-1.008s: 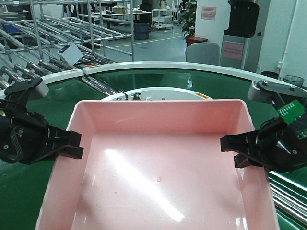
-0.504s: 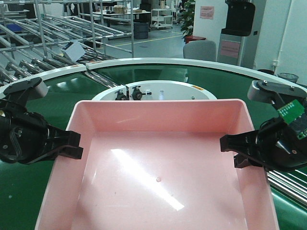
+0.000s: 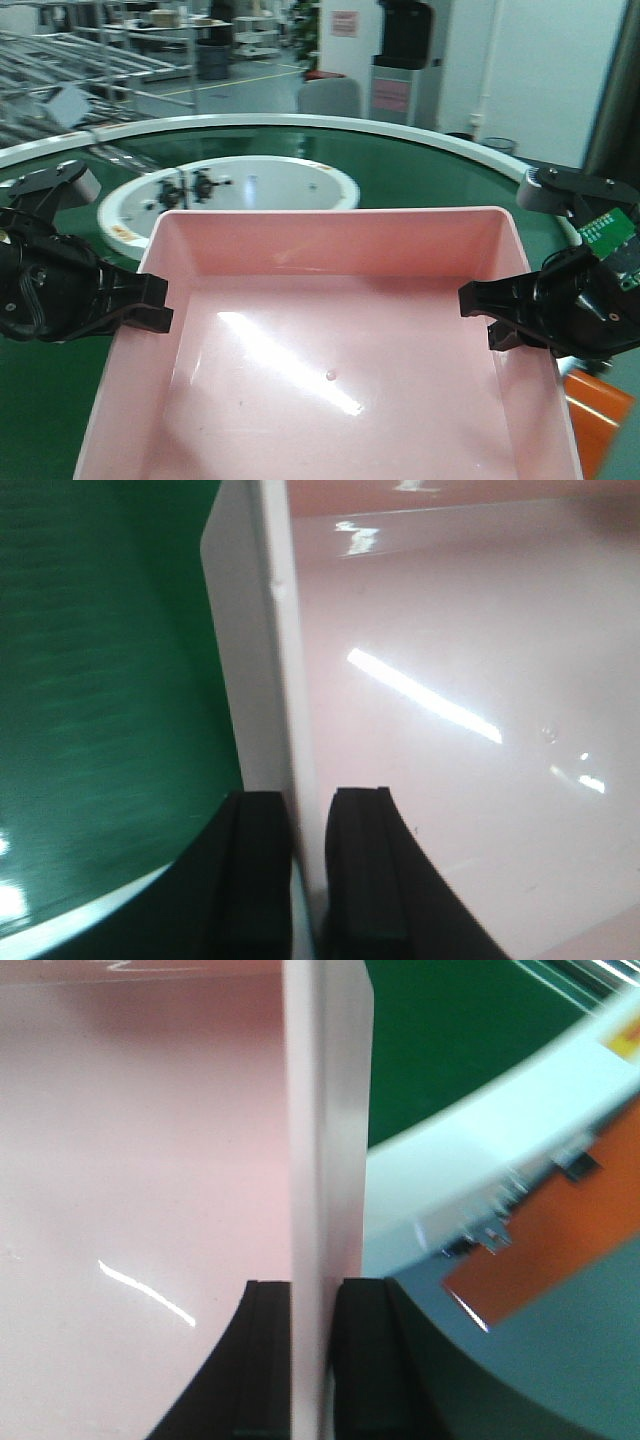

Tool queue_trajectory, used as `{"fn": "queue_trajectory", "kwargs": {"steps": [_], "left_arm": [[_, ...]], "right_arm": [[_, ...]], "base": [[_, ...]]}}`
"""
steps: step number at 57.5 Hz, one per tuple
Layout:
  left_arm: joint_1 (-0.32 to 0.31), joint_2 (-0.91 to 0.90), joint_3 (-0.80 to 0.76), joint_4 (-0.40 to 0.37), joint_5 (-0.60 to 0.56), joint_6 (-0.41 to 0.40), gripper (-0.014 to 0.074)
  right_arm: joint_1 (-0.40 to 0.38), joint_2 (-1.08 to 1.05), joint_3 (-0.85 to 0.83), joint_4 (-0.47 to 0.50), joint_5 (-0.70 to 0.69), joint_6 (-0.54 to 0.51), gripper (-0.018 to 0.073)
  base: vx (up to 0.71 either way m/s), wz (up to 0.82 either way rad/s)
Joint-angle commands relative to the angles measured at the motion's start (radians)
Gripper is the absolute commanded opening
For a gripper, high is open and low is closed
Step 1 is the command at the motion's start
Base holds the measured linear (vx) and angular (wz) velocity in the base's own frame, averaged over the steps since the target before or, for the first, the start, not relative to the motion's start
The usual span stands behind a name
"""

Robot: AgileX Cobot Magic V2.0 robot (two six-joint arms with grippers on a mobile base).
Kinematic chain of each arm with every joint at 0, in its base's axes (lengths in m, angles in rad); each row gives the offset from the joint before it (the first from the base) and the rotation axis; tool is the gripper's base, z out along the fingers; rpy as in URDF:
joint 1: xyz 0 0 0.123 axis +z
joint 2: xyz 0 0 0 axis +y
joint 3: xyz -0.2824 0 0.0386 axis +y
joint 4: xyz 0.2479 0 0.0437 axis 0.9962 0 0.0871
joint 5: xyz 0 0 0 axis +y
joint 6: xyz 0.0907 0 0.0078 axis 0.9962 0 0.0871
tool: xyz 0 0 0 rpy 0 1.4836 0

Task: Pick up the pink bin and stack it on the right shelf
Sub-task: 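Carry the pink bin with both grippers while the base drives to the table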

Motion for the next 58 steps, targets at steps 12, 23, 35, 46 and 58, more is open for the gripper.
{"fn": "queue_trajectory", "kwargs": {"steps": [12, 23, 35, 46, 58], "left_arm": [[0.0, -0.039, -0.028, -0.035, -0.047, 0.011, -0.0001], [0.0, -0.039, -0.028, -0.035, -0.047, 0.011, -0.0001], [0.0, -0.039, -0.028, -0.035, -0.047, 0.011, -0.0001], [0.0, -0.039, -0.028, -0.035, -0.047, 0.011, -0.0001], [0.0, -0.039, -0.028, -0.035, -0.047, 0.011, -0.0001]], "right_arm": [[-0.003, -0.04, -0.039, 0.001, -0.089, -0.006, -0.0009], [-0.003, -0.04, -0.039, 0.001, -0.089, -0.006, -0.0009], [-0.003, -0.04, -0.039, 0.001, -0.089, -0.006, -0.0009], [-0.003, -0.041, -0.039, 0.003, -0.088, -0.006, -0.0009], [-0.003, -0.041, -0.039, 0.005, -0.088, -0.006, -0.0009]], "base": [[-0.18, -0.66], [-0.14, -0.79], [-0.09, -0.81], [-0.01, -0.76], [0.09, -0.67]]}}
